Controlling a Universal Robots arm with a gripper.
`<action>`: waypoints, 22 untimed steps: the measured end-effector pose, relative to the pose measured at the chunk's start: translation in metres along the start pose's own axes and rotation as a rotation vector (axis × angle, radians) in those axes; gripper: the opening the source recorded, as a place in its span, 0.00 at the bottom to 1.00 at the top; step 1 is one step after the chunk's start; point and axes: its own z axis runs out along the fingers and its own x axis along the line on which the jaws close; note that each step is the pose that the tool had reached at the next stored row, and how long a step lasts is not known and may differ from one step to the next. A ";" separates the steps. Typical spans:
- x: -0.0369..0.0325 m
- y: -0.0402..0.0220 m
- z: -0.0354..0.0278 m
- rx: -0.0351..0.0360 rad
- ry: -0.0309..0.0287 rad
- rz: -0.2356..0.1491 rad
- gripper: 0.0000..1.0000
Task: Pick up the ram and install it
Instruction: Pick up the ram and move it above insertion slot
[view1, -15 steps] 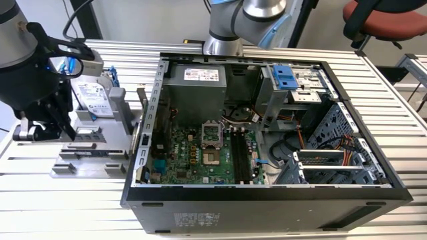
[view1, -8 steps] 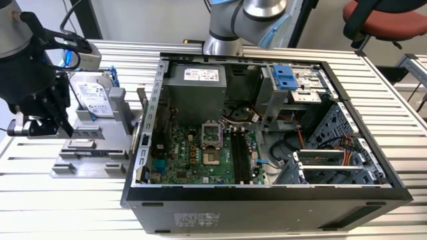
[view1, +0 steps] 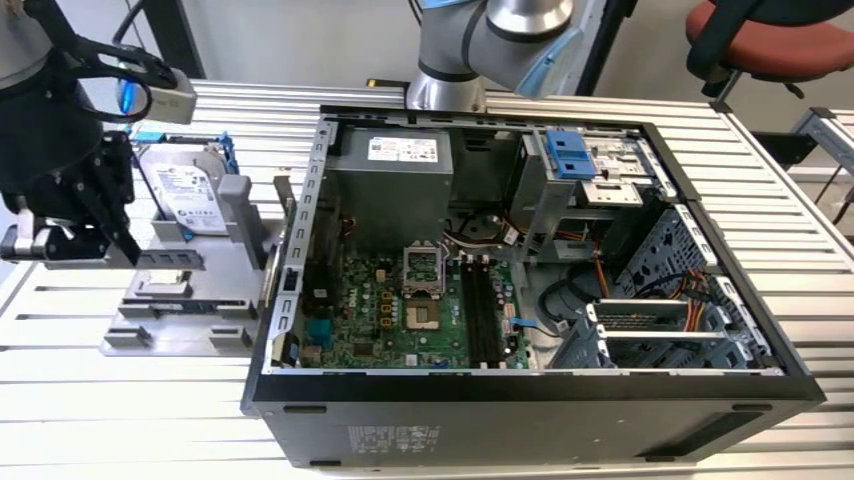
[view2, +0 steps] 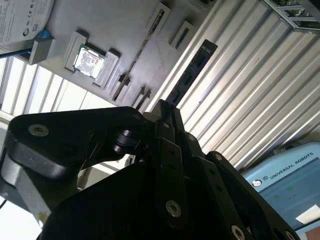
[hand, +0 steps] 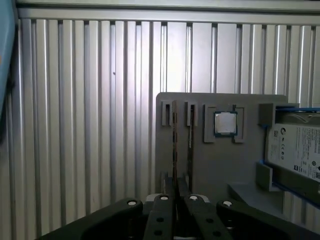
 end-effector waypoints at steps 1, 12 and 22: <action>0.0000 0.0000 -0.0015 0.0001 0.0000 0.000 0.00; -0.0005 0.0001 -0.0188 0.0000 0.0000 0.000 0.00; -0.0010 0.0003 -0.0358 0.0000 0.0000 0.000 0.00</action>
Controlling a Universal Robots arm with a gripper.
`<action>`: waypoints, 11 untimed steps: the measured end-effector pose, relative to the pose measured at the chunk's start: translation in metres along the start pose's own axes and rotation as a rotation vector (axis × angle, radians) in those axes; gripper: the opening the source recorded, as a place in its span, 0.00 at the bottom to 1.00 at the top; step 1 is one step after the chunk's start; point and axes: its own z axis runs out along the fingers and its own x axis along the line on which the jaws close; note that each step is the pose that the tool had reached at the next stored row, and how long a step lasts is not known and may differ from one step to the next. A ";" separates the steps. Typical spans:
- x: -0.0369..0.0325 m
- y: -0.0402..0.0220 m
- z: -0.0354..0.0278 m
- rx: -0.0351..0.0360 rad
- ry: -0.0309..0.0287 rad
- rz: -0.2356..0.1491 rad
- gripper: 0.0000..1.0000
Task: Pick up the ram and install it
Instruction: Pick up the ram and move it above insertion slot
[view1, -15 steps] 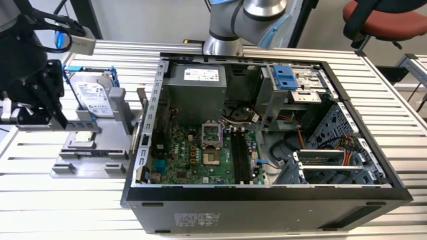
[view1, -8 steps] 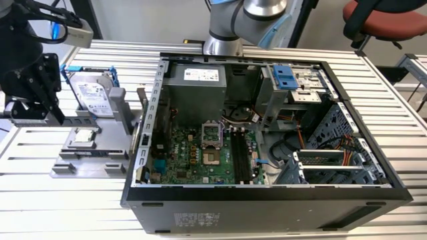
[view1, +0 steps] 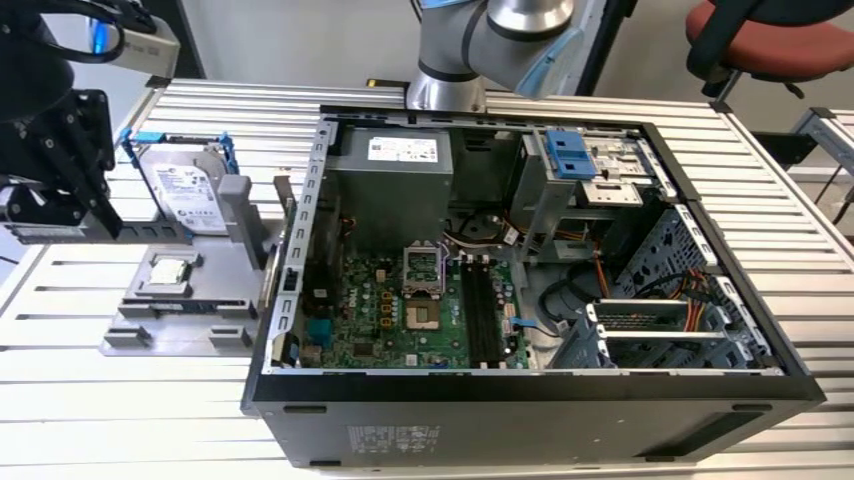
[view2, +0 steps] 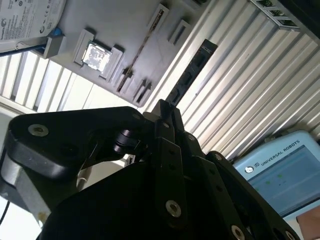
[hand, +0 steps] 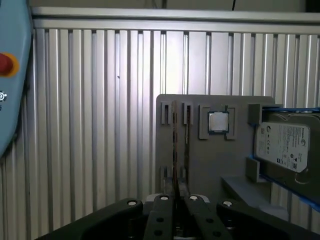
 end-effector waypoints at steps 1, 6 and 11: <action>0.0000 0.0000 -0.0016 0.0000 0.0000 0.000 0.00; -0.0002 0.0001 -0.0097 0.0000 0.0000 0.000 0.00; -0.0003 0.0001 -0.0112 0.0001 -0.0001 0.000 0.00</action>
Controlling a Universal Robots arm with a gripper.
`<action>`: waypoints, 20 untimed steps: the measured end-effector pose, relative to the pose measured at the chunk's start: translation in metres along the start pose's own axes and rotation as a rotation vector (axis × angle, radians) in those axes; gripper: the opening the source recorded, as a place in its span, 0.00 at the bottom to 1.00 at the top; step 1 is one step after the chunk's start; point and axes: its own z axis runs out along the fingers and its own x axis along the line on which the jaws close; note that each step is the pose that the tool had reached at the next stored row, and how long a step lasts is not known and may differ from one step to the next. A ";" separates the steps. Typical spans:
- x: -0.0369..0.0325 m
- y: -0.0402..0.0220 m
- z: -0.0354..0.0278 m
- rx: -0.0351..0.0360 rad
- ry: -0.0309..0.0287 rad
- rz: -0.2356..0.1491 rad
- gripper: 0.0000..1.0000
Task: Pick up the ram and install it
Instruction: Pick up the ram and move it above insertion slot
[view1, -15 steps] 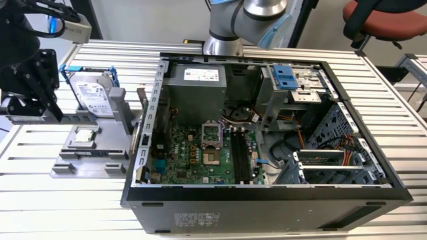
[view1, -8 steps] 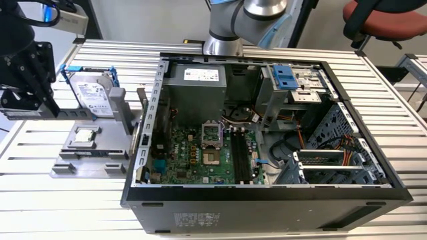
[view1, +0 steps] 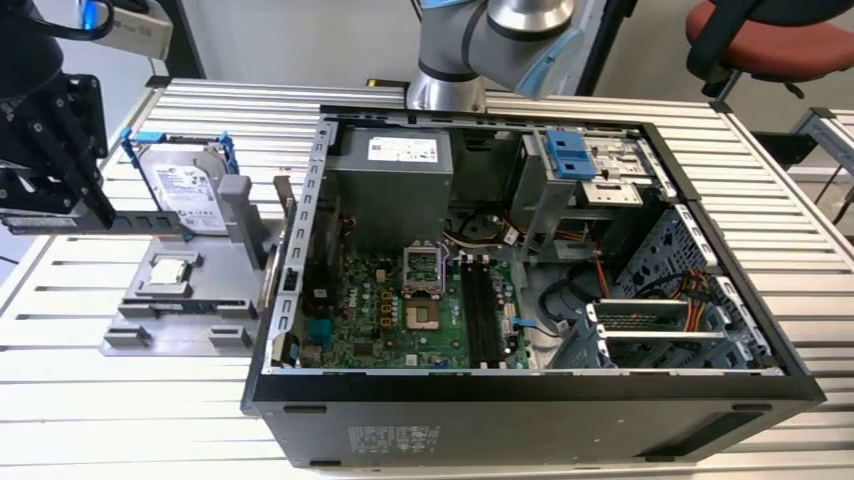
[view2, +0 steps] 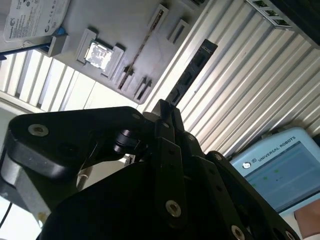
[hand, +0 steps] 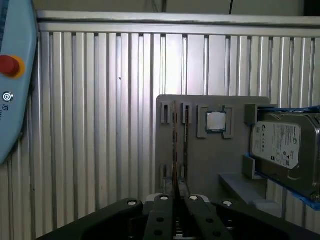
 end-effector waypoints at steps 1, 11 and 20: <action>0.0000 0.0000 -0.0002 -0.0001 0.0001 0.000 0.00; -0.0001 -0.0147 -0.0011 -0.0004 0.0001 0.000 0.00; -0.0002 -0.0373 -0.0021 -0.0027 0.0001 0.000 0.00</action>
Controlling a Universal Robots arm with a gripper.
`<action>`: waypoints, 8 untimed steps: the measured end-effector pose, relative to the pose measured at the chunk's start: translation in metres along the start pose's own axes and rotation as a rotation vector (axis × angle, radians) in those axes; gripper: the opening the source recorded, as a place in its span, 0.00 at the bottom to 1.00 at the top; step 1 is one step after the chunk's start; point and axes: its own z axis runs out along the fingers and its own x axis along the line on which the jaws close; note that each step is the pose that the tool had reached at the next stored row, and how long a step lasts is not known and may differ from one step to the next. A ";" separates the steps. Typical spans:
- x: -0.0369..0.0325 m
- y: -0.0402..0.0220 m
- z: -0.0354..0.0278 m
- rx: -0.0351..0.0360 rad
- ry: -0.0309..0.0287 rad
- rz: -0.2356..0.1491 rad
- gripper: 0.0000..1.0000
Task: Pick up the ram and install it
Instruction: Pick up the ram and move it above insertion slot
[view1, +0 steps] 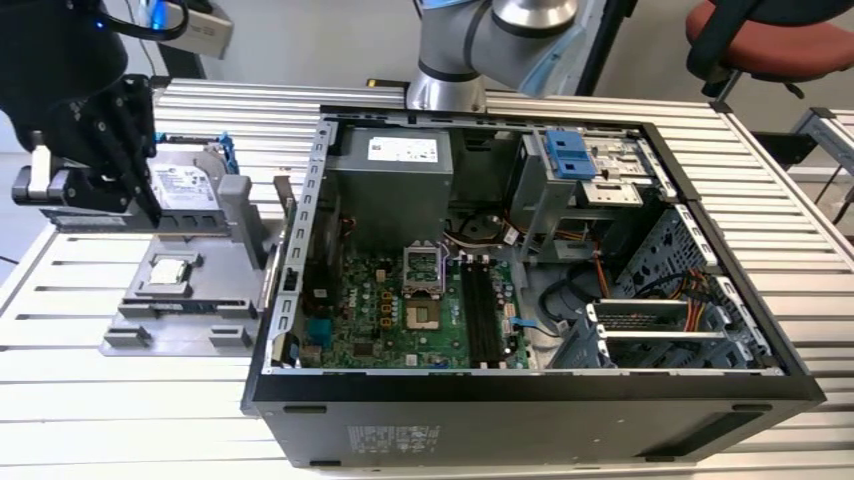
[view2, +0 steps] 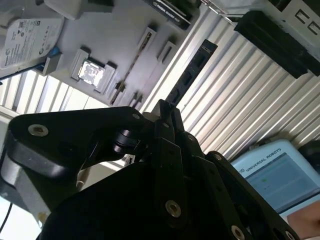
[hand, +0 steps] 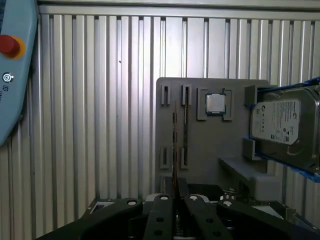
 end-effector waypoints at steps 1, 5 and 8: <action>0.0000 -0.0027 -0.0001 -0.0004 0.0000 0.000 0.00; 0.0000 -0.0138 -0.0006 -0.0018 -0.0001 0.000 0.00; -0.0001 -0.0214 -0.0009 -0.0028 0.0000 0.000 0.00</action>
